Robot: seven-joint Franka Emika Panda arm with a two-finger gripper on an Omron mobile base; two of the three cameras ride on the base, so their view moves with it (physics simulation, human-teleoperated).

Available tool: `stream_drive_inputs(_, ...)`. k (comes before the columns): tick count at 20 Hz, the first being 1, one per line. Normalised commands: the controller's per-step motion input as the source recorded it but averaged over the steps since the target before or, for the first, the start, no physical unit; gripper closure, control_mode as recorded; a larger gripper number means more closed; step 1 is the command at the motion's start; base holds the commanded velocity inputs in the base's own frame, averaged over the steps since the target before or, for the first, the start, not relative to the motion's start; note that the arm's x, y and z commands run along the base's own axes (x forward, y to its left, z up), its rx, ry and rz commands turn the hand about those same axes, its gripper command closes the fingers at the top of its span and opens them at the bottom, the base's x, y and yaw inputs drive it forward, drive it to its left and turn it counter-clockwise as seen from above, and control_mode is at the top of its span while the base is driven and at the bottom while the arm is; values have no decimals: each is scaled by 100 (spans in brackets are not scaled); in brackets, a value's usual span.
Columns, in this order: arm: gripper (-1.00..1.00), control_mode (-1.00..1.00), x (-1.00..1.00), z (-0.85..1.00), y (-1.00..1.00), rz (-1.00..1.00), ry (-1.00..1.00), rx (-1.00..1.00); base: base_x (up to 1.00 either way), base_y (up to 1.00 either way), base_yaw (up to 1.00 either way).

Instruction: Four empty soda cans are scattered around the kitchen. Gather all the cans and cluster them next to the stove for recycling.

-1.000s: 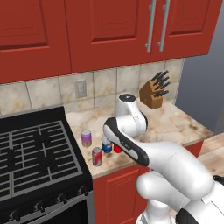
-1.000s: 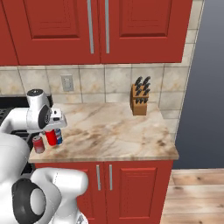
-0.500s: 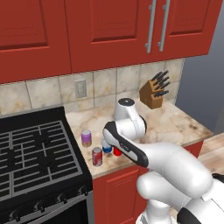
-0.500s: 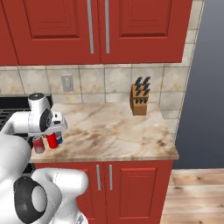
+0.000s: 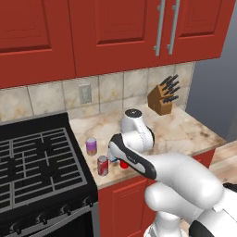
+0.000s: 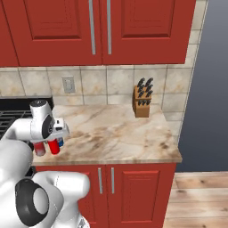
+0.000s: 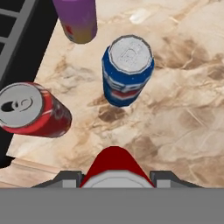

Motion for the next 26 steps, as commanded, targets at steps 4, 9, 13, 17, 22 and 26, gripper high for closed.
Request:
stream_drive_inputs(4, 100, -100, 1, -18, 0, 0, -1, 0, 0, 0, 0)
stream_drive_inputs(9, 100, -100, 6, -19, 3, 0, -1, 0, 0, 0, 0)
stream_drive_inputs(13, 100, -100, 7, -19, 4, 0, -1, 0, 0, 0, 0)
stream_drive_inputs(17, 100, -100, 9, -15, 2, 0, -1, 0, 0, 0, 0)
stream_drive_inputs(22, 100, -100, 8, -16, 0, 0, -1, 0, 0, 0, 0)
stream_drive_inputs(26, 100, -100, 4, -10, 0, 0, 0, 0, 0, 0, 0)
